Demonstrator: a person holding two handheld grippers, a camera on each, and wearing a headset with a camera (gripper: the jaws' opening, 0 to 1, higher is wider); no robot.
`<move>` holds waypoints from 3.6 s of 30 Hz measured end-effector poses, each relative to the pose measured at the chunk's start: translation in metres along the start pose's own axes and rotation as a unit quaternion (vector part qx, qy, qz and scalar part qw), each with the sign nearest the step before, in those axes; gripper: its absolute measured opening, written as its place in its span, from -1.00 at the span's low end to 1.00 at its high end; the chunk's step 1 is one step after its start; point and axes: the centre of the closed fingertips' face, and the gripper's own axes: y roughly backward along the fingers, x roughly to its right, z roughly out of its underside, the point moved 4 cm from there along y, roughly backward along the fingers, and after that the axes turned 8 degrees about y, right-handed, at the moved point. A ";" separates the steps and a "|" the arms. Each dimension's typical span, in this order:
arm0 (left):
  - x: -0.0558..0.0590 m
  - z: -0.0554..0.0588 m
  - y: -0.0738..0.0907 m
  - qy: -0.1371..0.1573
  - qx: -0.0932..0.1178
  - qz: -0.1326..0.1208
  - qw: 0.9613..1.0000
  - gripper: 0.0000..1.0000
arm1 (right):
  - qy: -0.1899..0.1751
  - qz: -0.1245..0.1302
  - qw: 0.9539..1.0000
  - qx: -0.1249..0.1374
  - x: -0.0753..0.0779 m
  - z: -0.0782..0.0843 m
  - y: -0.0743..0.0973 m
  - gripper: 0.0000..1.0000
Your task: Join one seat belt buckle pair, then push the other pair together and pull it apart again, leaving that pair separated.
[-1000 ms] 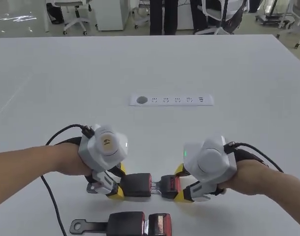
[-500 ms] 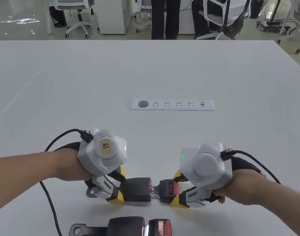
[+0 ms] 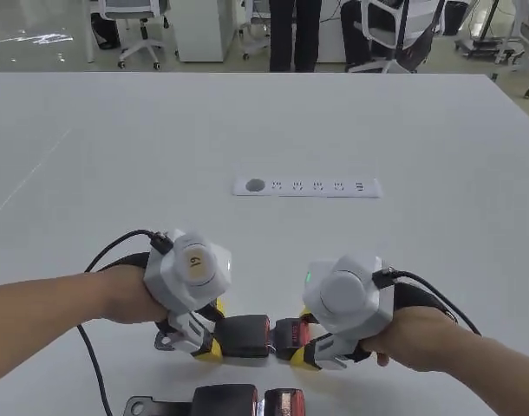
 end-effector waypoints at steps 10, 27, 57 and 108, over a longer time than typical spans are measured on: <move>0.000 -0.001 -0.001 -0.010 -0.003 -0.002 1.000 -0.44 | -0.016 0.006 1.000 -0.007 0.001 -0.002 -0.001 -0.41; -0.003 -0.001 -0.001 -0.014 -0.028 -0.003 1.000 -0.42 | -0.001 0.009 1.000 -0.004 0.001 -0.001 0.000 -0.39; 0.001 -0.004 -0.002 -0.009 -0.043 -0.005 0.999 -0.41 | 0.062 0.001 0.998 0.009 0.006 0.017 0.008 -0.41; 0.003 -0.004 -0.001 -0.004 -0.038 -0.008 0.999 -0.39 | 0.047 -0.017 0.998 -0.024 0.016 0.076 0.045 -0.38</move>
